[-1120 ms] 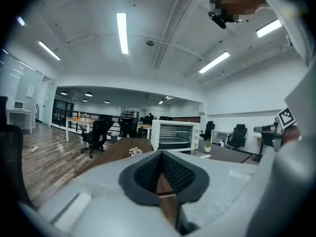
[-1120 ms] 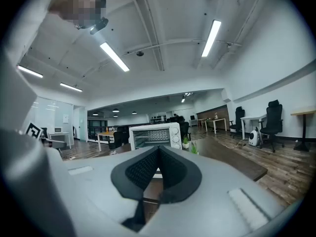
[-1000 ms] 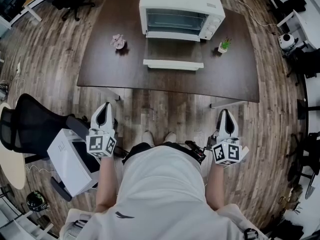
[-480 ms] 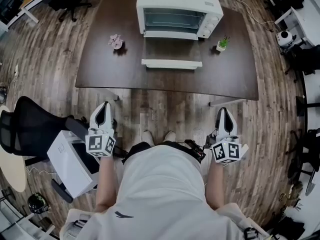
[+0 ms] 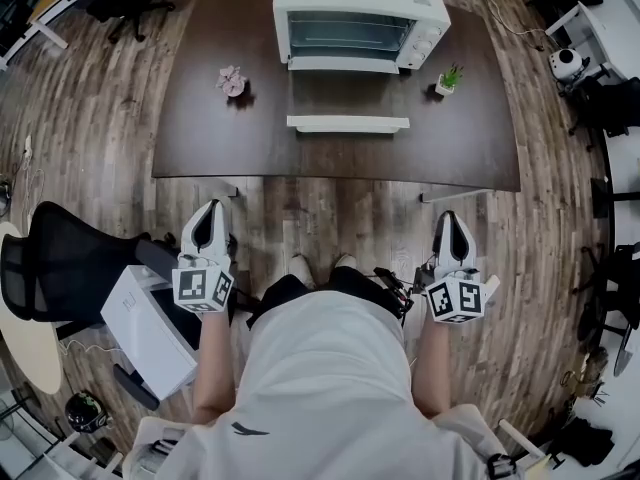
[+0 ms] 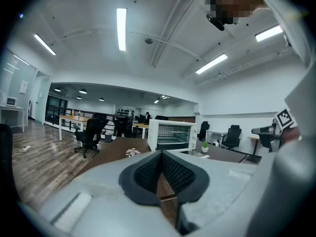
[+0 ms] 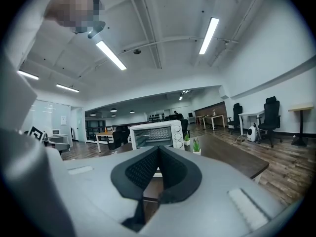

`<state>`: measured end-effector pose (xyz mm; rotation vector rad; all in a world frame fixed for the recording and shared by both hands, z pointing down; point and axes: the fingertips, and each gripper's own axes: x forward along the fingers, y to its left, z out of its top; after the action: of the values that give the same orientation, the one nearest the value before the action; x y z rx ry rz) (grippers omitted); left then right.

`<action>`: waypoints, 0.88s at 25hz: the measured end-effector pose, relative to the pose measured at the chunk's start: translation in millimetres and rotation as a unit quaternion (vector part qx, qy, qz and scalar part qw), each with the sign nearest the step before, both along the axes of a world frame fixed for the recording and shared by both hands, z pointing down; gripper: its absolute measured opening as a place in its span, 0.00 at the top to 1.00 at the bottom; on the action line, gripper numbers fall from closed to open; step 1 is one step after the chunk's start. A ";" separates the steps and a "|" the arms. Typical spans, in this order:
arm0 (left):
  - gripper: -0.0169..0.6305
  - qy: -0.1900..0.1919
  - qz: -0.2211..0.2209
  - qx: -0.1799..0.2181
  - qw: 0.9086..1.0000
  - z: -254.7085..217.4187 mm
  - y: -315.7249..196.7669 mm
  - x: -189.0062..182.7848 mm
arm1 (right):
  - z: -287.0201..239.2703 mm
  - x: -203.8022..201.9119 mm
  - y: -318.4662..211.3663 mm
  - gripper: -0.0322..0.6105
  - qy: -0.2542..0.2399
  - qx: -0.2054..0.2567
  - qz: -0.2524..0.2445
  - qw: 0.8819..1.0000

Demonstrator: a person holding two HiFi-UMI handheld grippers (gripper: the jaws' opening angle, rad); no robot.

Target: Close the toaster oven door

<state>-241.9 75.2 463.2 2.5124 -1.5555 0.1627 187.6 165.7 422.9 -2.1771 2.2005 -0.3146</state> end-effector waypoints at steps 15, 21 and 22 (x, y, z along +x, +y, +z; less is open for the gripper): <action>0.98 -0.008 0.015 0.000 1.000 6.5 -65.4 19.5 | 20.2 4.2 -66.5 0.95 0.009 -0.020 -0.008 1.000; 0.98 -0.009 -0.009 0.012 1.000 -0.5 -118.2 55.2 | 24.8 41.2 -140.3 0.95 0.009 -0.019 -0.036 0.999; 0.98 -0.008 -0.012 0.014 1.000 -3.7 -126.7 61.0 | 23.3 46.2 -152.8 0.95 0.010 -0.017 -0.043 0.999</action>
<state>-180.8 -51.5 459.4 2.5188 -1.6045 0.1600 233.7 12.9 446.2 -2.1151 2.3206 -0.3361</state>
